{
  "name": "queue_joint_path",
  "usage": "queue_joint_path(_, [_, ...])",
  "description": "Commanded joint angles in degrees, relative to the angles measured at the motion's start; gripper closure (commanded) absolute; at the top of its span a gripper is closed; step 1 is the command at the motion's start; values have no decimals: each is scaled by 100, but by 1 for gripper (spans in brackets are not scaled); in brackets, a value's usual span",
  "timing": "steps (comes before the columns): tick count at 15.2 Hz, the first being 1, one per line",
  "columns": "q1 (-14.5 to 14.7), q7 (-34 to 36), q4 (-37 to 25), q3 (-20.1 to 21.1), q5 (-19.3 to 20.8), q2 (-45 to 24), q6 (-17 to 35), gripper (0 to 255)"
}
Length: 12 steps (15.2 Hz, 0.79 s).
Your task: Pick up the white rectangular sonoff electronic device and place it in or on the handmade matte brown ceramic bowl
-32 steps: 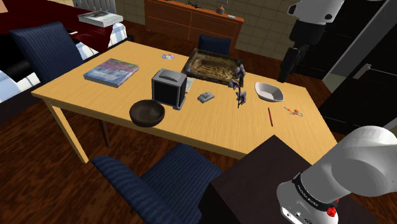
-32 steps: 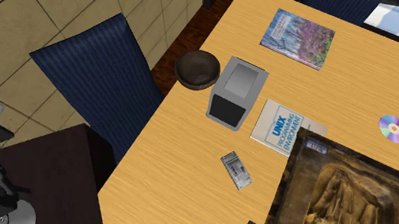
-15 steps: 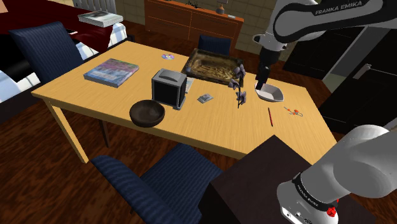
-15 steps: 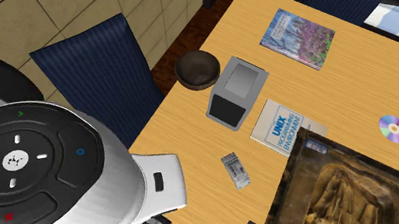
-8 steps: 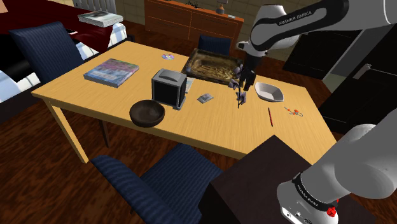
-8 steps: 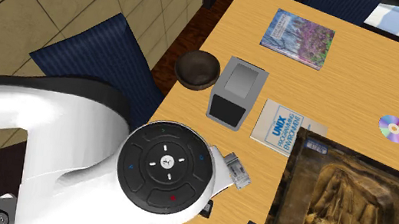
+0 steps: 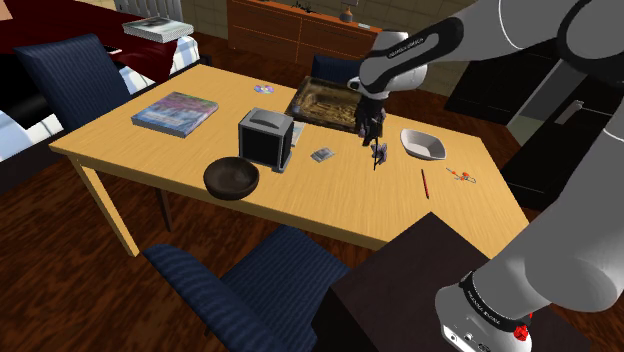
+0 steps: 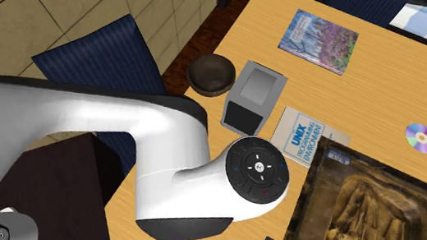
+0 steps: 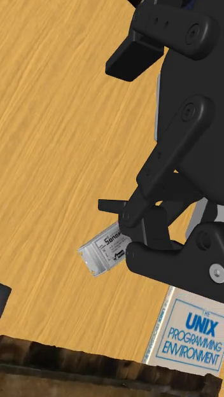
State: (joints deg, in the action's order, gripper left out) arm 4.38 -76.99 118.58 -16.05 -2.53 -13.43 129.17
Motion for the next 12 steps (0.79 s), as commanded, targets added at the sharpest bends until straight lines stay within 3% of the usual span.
queue_joint_path(1, [-74, -430, -393, 99, -157, -483, 93, 0])
queue_joint_path(12, [-406, -2005, -2758, 789, -377, -2777, 106, 0])
